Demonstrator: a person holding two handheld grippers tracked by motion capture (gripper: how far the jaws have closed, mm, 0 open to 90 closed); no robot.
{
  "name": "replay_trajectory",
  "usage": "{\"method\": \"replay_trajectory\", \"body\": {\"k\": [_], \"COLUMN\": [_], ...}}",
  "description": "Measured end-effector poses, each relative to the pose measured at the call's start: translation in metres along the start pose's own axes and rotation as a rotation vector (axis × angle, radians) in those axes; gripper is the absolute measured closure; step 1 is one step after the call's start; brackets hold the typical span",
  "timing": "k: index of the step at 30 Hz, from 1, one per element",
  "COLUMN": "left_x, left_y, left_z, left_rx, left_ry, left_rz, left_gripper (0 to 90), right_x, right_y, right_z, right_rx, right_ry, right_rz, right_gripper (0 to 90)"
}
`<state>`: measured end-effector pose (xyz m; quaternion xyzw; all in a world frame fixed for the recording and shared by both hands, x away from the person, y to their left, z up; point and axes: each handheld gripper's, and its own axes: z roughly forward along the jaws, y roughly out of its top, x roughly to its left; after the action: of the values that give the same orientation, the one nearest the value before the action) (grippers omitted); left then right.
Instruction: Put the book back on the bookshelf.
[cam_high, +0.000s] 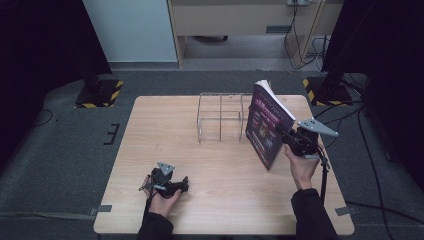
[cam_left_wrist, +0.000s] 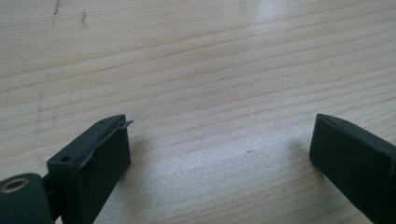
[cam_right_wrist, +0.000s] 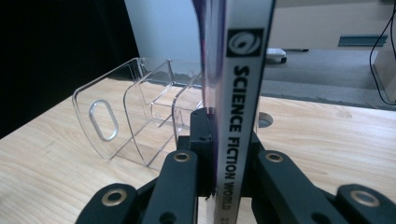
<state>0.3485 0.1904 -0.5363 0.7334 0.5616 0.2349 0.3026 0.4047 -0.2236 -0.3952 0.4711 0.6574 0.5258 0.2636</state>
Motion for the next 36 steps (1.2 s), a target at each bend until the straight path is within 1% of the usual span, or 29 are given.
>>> {"method": "replay_trajectory", "body": {"k": [4, 9, 14, 17, 21, 27, 30, 36], "left_x": [0.0, 0.0, 0.0, 0.0, 0.0, 0.0, 0.0, 0.0], "left_y": [0.0, 0.0, 0.0, 0.0, 0.0, 0.0, 0.0, 0.0], "left_z": [0.0, 0.0, 0.0, 0.0, 0.0, 0.0, 0.0, 0.0], "left_rx": [-0.001, -0.001, -0.001, -0.001, -0.001, 0.0, -0.001, -0.001], "left_ry": [0.0, 0.0, 0.0, 0.0, 0.0, -0.001, 0.0, 0.0], "left_rz": [-0.001, -0.001, -0.001, -0.001, -0.001, -0.001, -0.001, 0.0], "left_gripper": [4.3, 4.3, 4.3, 4.3, 4.3, 4.3, 4.3, 4.3], "right_x": [0.001, 0.003, 0.002, 0.002, 0.001, -0.001, -0.003, -0.002], "right_y": [0.003, 0.008, 0.01, 0.013, 0.017, 0.02, 0.02, 0.02], "right_z": [0.003, 0.009, 0.015, 0.018, 0.021, 0.026, 0.03, 0.041], "right_rx": [-0.006, -0.01, -0.03, -0.038, -0.062, -0.085, -0.089, -0.1], "right_ry": [-0.001, -0.013, -0.013, -0.016, -0.029, -0.044, -0.054, -0.075], "right_rz": [0.001, -0.009, 0.011, 0.011, 0.015, 0.022, 0.032, 0.024], "right_gripper": [82.9, 82.9, 82.9, 83.0, 83.0, 83.0, 82.9, 82.9]}}
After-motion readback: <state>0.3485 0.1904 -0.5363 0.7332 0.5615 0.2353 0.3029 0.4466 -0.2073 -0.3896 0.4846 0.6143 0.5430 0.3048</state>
